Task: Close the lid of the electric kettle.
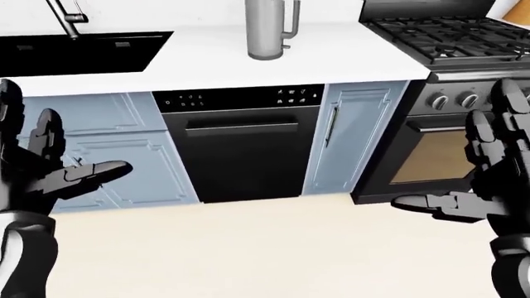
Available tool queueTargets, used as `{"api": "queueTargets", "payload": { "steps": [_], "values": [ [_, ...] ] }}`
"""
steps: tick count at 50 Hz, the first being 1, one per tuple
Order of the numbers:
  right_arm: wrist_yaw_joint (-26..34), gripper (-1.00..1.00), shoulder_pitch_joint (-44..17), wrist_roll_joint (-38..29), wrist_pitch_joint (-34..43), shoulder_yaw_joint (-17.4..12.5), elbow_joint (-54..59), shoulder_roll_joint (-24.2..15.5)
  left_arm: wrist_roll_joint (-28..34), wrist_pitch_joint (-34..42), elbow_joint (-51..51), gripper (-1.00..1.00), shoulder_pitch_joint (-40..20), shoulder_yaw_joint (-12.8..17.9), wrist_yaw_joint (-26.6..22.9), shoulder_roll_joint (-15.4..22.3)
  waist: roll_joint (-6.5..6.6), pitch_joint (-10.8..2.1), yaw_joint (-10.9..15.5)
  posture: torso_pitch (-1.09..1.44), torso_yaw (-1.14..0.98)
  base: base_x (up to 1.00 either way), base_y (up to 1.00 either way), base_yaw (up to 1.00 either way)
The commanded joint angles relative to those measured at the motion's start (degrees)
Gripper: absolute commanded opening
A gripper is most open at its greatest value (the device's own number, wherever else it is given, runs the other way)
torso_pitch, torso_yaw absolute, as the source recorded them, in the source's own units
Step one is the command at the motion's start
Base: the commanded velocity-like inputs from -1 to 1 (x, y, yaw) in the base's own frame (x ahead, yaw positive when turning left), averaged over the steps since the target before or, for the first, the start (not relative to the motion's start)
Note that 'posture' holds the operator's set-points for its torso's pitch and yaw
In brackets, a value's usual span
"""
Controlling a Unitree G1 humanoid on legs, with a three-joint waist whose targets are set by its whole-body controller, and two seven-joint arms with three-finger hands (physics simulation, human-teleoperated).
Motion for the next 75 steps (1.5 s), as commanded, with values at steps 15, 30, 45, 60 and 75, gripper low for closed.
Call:
{"api": "queueTargets", "payload": {
  "steps": [15, 30, 45, 60, 75],
  "values": [
    [0.41, 1.00, -0.81, -1.17, -2.03, -0.37, -1.81, -0.32, 0.05, -1.66, -2.47, 1.00, -0.90, 1.50, 0.20, 1.16, 3.24, -0.07, 0.77, 0.00, 0.00, 0.00, 0.37, 0.00],
    [-1.56, 1.00, -2.05, 1.62, -2.27, -1.29, -1.81, -0.04, 0.79, -2.01, -2.10, 1.00, -1.03, 0.97, -0.19, 0.95, 3.08, 0.11, -0.44, 0.00, 0.00, 0.00, 0.22, 0.00],
    [-3.01, 1.00, -2.25, 3.76, -2.86, -1.27, -1.81, -0.88, 1.56, -2.28, -2.09, 1.00, -0.81, 1.00, -0.86, 0.48, 1.35, -0.15, 1.35, 0.00, 0.00, 0.00, 0.00, 0.00],
    [-3.91, 1.00, -2.76, 6.48, -1.68, -2.24, -1.81, -0.40, 2.21, -2.34, -2.16, 1.00, -0.74, 0.53, -1.26, 0.11, 2.10, -1.59, 1.18, 0.00, 0.00, 0.01, 0.00, 0.00],
    [-1.76, 1.00, -3.06, 3.17, -0.96, -1.39, -1.81, 1.16, 2.89, -2.59, -1.82, 1.00, -0.81, 0.08, -1.52, -0.22, 1.28, -0.18, 1.08, 0.00, 0.00, 0.17, 0.00, 0.00]
  ]
}}
